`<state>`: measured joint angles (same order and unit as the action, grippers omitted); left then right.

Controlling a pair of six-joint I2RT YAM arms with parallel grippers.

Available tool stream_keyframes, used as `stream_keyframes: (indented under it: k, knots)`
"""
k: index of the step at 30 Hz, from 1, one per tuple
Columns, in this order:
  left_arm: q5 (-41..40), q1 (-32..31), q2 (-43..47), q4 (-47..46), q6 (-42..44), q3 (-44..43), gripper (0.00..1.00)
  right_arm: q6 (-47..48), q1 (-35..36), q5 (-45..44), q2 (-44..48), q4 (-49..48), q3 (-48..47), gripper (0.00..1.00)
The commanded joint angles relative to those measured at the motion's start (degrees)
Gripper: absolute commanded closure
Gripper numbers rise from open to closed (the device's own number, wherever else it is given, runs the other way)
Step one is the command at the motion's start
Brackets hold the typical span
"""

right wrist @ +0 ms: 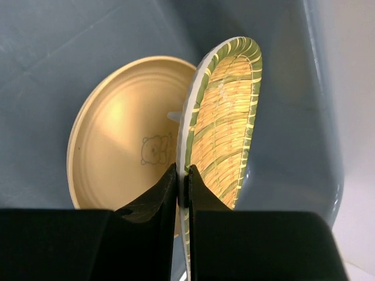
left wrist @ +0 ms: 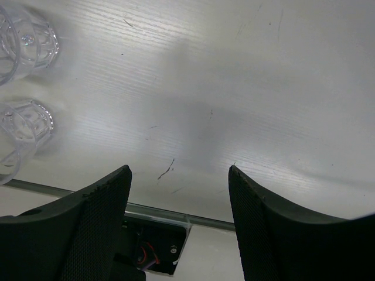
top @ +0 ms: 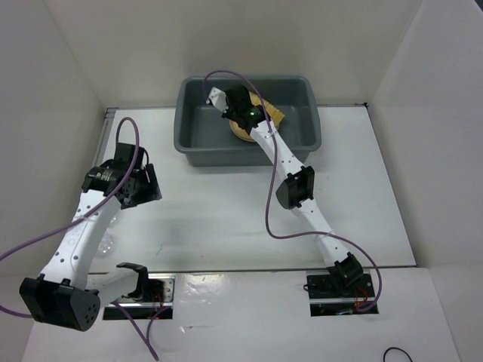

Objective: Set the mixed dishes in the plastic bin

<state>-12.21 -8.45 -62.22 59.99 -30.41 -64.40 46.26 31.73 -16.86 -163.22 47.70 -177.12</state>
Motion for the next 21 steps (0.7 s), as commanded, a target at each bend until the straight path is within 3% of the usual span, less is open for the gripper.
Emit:
stream_keyframes:
  k: [1, 13, 17, 21]
  knots:
    - [-1.0, 0.3, -0.4, 0.0, -0.6, -1.9, 0.25, -0.8, -0.3, -1.8, 2.3, 1.0, -2.6, 1.00]
    - [-1.0, 0.3, -0.4, 0.0, -0.6, -1.9, 0.24, -1.3, 0.9, -3.7, -0.8, 4.5, -2.6, 0.99]
    - [-1.0, 0.3, -0.4, 0.0, -0.6, -1.9, 0.24, -1.9, 1.5, -3.7, -0.8, 5.0, -2.6, 0.87]
    - [-1.0, 0.3, -0.4, 0.0, -0.6, -1.9, 0.24, -2.4, 2.0, -3.7, -0.8, 4.2, -2.6, 0.67]
